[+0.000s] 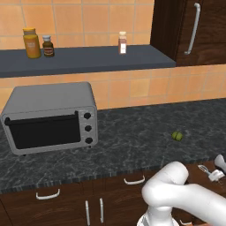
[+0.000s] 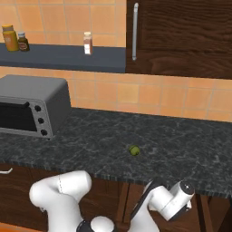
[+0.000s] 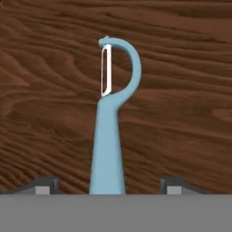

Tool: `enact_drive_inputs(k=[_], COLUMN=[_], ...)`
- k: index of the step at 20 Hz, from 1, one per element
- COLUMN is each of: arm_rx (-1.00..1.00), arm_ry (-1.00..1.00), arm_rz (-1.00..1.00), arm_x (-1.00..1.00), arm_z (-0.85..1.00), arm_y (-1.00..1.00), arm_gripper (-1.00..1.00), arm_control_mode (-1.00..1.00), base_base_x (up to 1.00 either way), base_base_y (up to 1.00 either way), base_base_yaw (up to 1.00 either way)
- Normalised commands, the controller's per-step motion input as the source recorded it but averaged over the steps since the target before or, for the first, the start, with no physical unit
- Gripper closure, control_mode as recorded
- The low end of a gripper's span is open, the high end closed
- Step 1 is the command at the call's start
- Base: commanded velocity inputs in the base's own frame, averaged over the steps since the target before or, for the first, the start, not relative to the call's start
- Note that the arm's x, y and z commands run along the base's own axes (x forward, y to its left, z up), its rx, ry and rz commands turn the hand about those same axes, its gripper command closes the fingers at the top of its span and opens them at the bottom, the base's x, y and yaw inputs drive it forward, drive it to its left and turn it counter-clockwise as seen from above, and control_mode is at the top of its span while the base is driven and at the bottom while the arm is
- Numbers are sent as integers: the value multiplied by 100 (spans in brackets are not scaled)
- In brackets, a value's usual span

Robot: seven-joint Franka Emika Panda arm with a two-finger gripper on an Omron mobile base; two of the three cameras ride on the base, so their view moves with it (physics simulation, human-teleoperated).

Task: Pick the peeler from the drawer and place it on the counter.

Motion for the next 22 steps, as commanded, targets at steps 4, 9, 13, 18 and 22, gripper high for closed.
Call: enact_drive_inputs(k=[4,9,13,18,22], arm_rx=[0,0,0,0,-1], arm_ry=[-6,-2,-7,-33,-47], arm_rz=[1,1,6,11,13], arm_x=[-21,-100,-83,-48,-7], arm_z=[-70,-40,72,100,100], arm_y=[-2,-22,0,17,61], arm_gripper=[100,100,100,100,100], arm_control_mode=[-100,-100,-100,-100,-100], base_base_x=[0,0,0,0,0], base_base_y=[0,0,0,0,0], base_base_yaw=[0,0,0,0,0])
